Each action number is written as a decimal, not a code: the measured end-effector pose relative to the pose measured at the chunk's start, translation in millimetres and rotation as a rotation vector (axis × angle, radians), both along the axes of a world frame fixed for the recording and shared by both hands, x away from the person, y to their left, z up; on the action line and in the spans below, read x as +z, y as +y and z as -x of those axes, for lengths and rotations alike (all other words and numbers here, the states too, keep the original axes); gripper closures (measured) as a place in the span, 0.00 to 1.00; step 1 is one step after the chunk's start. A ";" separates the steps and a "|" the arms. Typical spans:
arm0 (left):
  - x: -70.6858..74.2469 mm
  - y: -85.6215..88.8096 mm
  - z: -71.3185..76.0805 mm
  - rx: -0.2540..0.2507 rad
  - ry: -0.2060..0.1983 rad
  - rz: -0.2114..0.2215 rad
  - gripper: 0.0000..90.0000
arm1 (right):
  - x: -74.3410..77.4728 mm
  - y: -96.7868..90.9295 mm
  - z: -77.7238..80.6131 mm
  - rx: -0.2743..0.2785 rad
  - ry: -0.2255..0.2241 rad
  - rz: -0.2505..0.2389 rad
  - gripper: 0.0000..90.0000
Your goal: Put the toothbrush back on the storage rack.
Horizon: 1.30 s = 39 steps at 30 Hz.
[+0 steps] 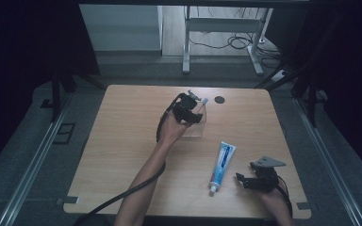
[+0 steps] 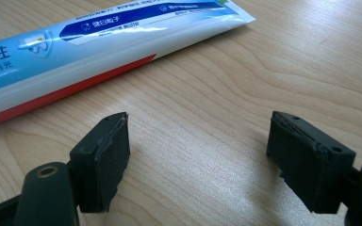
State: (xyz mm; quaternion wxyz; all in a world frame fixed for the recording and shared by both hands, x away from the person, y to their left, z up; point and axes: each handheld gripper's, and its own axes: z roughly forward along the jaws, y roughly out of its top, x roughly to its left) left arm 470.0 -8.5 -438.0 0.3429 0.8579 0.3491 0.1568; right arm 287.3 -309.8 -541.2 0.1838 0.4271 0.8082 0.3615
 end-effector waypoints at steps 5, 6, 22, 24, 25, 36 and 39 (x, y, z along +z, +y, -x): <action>4.0 4.3 2.3 -0.013 0.027 0.050 0.40 | 0.0 0.2 0.1 0.000 0.000 0.001 0.25; 4.7 5.0 2.7 -0.015 0.029 0.054 0.38 | 0.0 0.2 0.1 0.000 0.000 0.000 0.25; 13.6 3.9 13.6 -0.042 0.044 0.105 0.19 | 0.1 0.5 0.3 0.000 0.001 0.003 0.25; 14.5 3.1 14.9 -0.050 0.043 0.100 0.17 | 0.1 0.6 0.3 -0.001 0.001 0.003 0.25; 14.8 2.6 15.9 -0.051 0.042 0.102 0.17 | 0.1 0.6 0.3 -0.001 0.001 0.003 0.25; 22.6 8.5 25.7 -0.059 0.043 0.107 0.16 | 0.1 0.6 0.3 -0.001 0.001 0.004 0.25; 25.4 8.8 30.1 -0.061 0.044 0.101 0.16 | 0.1 0.6 0.3 -0.001 0.001 0.004 0.25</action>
